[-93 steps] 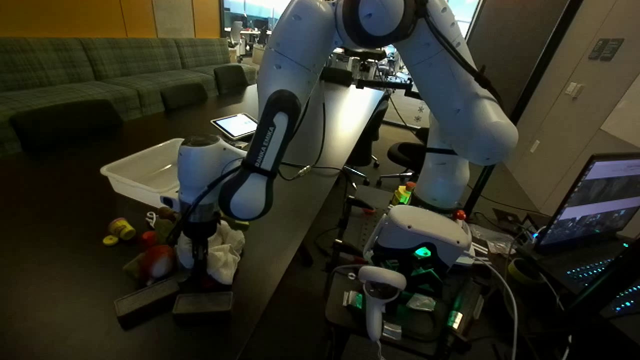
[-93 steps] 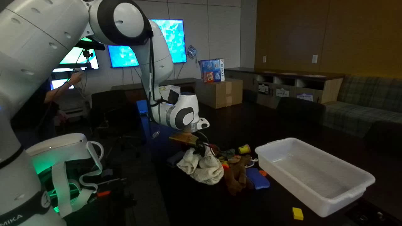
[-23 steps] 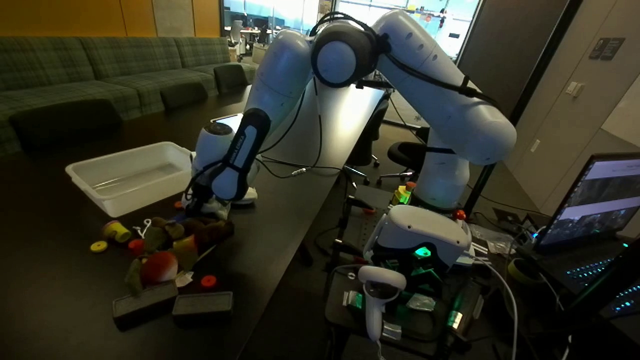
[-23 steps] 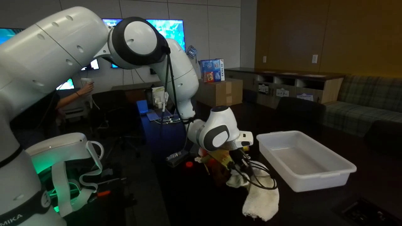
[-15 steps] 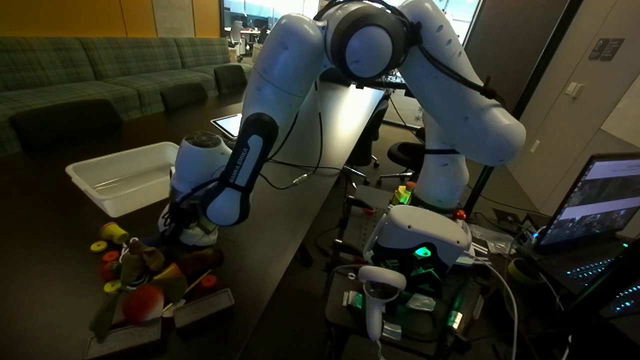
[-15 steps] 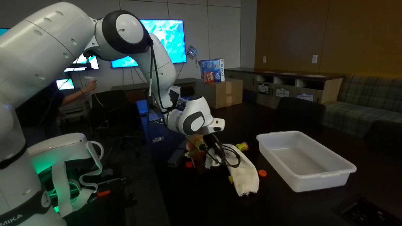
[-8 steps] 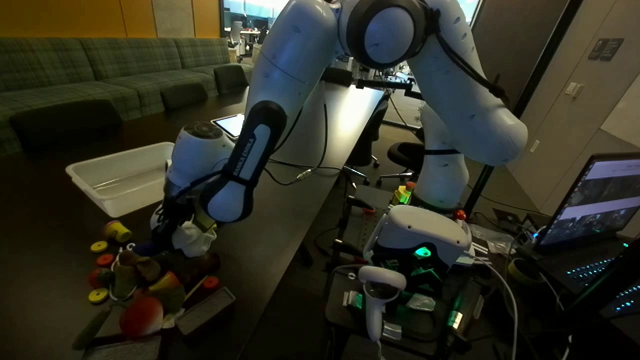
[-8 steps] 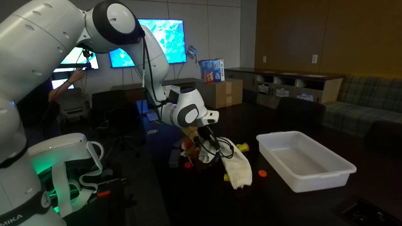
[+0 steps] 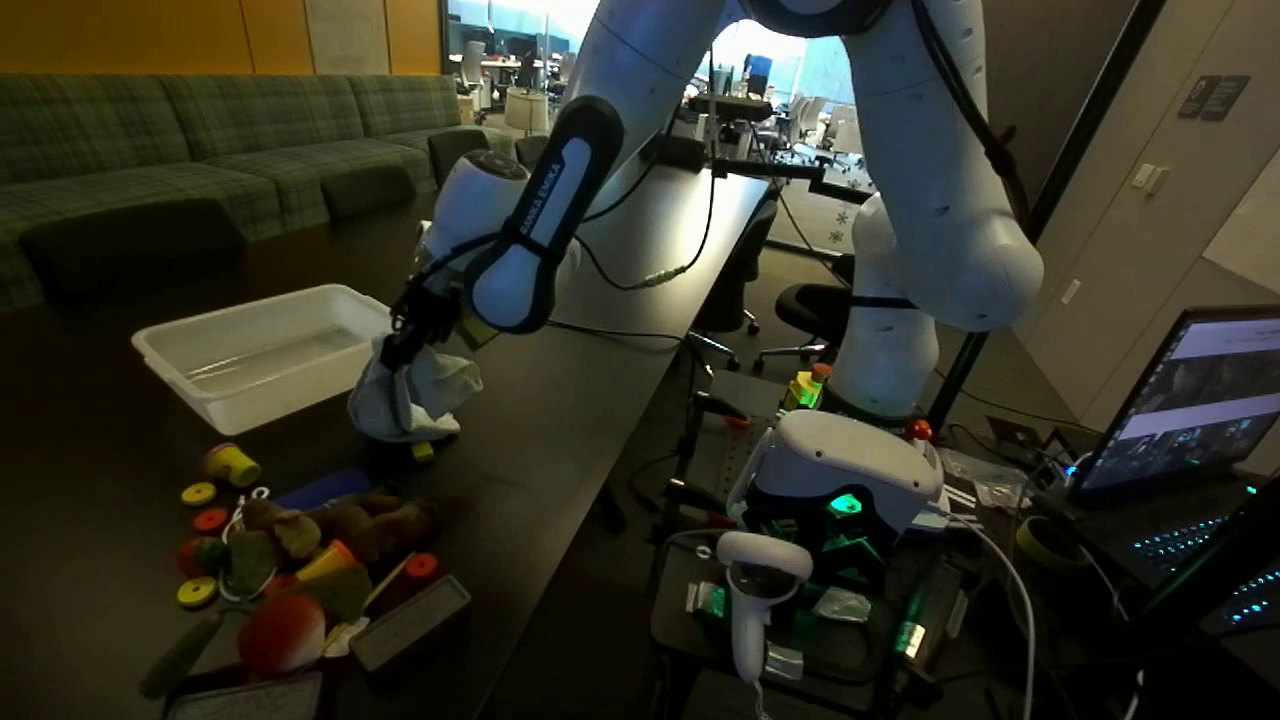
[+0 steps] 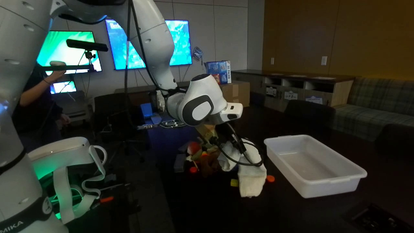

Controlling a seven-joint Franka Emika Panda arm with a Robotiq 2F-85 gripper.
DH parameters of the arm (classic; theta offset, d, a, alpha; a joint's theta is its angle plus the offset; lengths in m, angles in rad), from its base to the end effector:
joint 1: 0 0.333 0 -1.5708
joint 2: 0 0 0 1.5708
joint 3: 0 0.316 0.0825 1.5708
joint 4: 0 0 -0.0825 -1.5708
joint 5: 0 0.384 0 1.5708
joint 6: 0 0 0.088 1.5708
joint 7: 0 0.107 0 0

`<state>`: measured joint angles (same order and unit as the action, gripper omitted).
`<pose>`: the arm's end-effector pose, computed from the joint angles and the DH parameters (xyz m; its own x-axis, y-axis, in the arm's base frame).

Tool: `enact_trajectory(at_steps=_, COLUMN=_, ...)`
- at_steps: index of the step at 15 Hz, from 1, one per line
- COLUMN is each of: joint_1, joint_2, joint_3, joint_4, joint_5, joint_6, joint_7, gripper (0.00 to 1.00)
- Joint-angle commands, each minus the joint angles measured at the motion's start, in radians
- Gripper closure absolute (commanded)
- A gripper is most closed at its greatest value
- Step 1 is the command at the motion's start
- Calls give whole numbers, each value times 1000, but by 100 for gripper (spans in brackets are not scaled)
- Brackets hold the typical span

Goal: Use the white towel to push the objects to the left, then put the towel in the bowl

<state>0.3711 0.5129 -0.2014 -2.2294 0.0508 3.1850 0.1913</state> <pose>0.5713 0.0940 0.1933 0.8950 -0.0239 0.4454 -0.0233 -0.9997 -0.0068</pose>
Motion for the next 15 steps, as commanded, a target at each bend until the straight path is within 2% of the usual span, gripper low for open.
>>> enact_trajectory(at_steps=1, joint_1=-54, joint_2=-115, joint_3=-69, joint_4=-127, joint_5=-34, joint_6=38, joint_7=-65, gripper=90)
enact_trajectory(at_steps=5, joint_1=-116, joint_2=-117, joint_3=-158, joint_4=-172, joint_5=-79, joint_6=25, joint_7=-135, gripper=90)
enact_trajectory(at_steps=9, joint_1=-230, joint_2=-101, joint_3=-100, joint_4=-232, joint_5=-159, joint_6=20, joint_7=-262, gripper=90)
enact_trajectory(at_steps=12, joint_1=-241, joint_2=-55, joint_3=-102, joint_4=-266, joint_5=-240, joint_6=28, joint_7=-347, gripper=90)
enact_trajectory(at_steps=15, joint_1=-246, joint_2=-5, joint_3=-71, joint_4=-277, joint_5=-300, joint_6=21, joint_7=-407, gripper=90)
